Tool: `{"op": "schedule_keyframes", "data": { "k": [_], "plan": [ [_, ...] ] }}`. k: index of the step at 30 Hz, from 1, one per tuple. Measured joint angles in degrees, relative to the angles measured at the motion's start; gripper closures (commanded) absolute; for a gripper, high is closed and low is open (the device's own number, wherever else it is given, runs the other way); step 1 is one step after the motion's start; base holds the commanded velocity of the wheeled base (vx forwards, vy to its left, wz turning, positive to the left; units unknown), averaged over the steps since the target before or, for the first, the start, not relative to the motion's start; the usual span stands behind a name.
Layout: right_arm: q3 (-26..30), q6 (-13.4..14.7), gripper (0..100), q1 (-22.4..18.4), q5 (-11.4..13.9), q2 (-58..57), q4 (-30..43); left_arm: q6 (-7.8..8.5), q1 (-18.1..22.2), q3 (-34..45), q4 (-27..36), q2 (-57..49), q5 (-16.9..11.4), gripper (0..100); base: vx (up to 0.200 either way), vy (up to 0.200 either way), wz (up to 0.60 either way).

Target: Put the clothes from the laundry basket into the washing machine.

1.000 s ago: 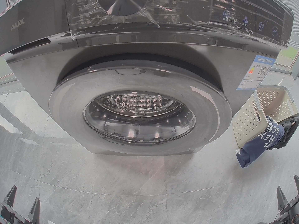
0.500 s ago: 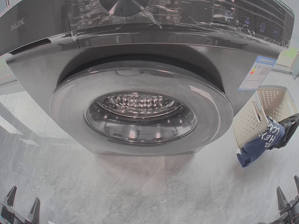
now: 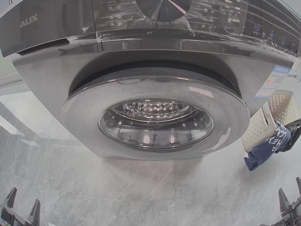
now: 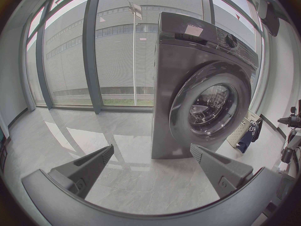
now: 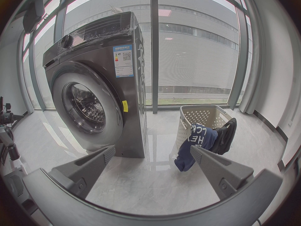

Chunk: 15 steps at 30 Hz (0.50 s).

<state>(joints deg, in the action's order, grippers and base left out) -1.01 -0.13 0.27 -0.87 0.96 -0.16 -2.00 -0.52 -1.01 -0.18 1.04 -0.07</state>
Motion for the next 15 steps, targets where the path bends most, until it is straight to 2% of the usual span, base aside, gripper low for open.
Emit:
{"op": "schedule_keyframes", "data": {
  "k": [4, 10, 15],
  "plan": [
    [0.00, 0.13, 0, 0.02, -0.02, 0.00, -0.02, 0.01, 0.00, 0.00, 0.00, 0.00, -0.02, 0, 0.000, 0.000, 0.00],
    [0.00, 0.06, 0, 0.04, -0.02, 0.00, -0.05, 0.06, 0.04, 0.00, 0.05, 0.00, -0.02, 0, 0.000, -0.200, 0.00],
    [0.00, 0.34, 0, 0.04, -0.24, 0.00, 0.00, 0.01, 0.06, 0.00, 0.02, 0.00, 0.00, 0, 0.000, 0.000, 0.00]
  ]
}}
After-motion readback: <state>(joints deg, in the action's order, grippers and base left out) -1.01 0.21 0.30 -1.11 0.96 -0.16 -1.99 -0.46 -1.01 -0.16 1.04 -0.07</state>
